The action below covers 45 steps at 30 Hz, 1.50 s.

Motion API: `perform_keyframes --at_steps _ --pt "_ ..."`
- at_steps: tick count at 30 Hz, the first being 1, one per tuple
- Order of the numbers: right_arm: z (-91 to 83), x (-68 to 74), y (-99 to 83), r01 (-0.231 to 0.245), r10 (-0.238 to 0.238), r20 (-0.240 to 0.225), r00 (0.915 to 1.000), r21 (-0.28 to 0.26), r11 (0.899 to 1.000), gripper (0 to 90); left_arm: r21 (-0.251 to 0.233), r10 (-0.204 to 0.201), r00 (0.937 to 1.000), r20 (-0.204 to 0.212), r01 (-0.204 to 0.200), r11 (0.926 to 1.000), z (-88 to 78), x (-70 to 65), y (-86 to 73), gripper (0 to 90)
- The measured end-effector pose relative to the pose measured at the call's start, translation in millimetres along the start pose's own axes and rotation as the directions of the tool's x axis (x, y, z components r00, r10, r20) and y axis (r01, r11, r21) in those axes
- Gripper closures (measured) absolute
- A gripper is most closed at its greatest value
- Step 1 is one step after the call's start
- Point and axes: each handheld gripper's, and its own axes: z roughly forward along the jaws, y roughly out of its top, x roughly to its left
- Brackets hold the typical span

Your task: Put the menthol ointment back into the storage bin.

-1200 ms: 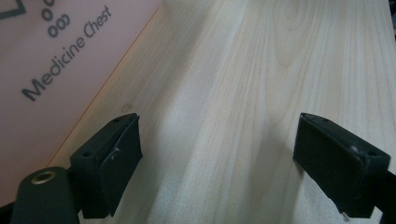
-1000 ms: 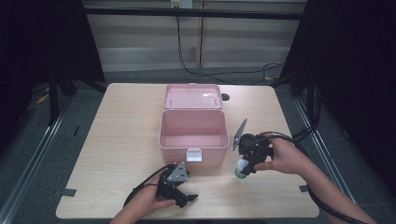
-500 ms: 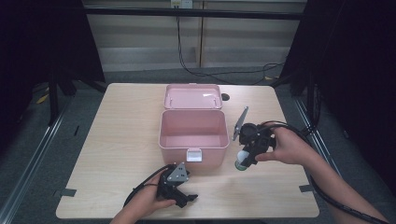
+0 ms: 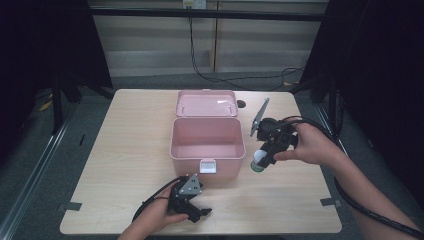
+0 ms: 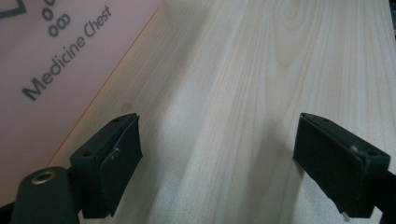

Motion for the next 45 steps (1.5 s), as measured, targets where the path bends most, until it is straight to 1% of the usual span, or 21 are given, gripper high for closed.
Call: perform_keyframes --at_steps 5,14,15,17,21,24,25,37,42,43,45 --pt "-10.5 -5.2 3.7 -0.01 0.01 0.021 0.9997 0.006 1.0 50.5 0.0 0.0 1.0 0.0 0.0 1.0 0.0 0.0 0.0 14.5" --pt "-21.1 -11.8 12.4 -0.03 0.029 0.03 0.9991 0.013 0.999 50.5 0.0 0.0 1.0 0.0 0.0 1.0 0.0 0.0 0.0 14.5" --pt "-22.1 -13.0 13.6 -0.022 0.022 0.034 0.9992 0.013 1.0 50.5 0.0 0.0 1.0 0.0 0.0 1.0 0.0 0.0 0.0 14.5" --pt "-24.1 -14.3 16.3 -0.035 0.035 0.035 0.9988 0.013 0.999 50.5 0.0 0.0 1.0 0.0 0.0 1.0 0.0 0.0 0.0 14.5" --pt "-27.7 -17.5 21.9 -0.029 0.028 0.048 0.9985 0.021 0.999 50.5 -0.001 -0.001 1.0 0.0 0.001 1.0 0.0 -0.1 0.0 14.5" --pt "-30.4 -18.3 26.3 -0.042 0.04 0.052 0.9978 0.029 0.999 50.5 0.0 -0.002 1.0 0.0 0.002 1.0 0.0 -0.1 -0.1 14.5" --pt "-30.9 -19.0 27.8 -0.033 0.032 0.056 0.9979 0.026 0.999 50.4 -0.001 -0.001 1.0 0.0 0.001 1.0 0.0 -0.1 0.0 14.5" --pt "-34.5 -23.8 46.2 -0.052 0.05 0.061 0.9969 0.04 0.998 50.5 -0.001 -0.006 1.0 0.002 0.006 1.0 -0.1 -0.4 -0.2 14.5" --pt "-33.9 -26.7 53.3 -0.05 0.047 0.07 0.9964 0.044 0.998 50.5 -0.003 -0.006 1.0 0.004 0.006 1.0 0.0 -0.3 -0.3 14.5" --pt "-34.3 -27.1 54.9 -0.058 0.055 0.07 0.9961 0.045 0.997 50.5 -0.002 -0.007 1.0 0.004 0.007 1.0 0.0 -0.3 -0.3 14.5" --pt "-34.3 -28.1 58.2 -0.053 0.05 0.072 0.9961 0.042 0.998 50.5 -0.002 -0.007 1.0 0.003 0.007 1.0 0.0 -0.5 -0.4 14.5"
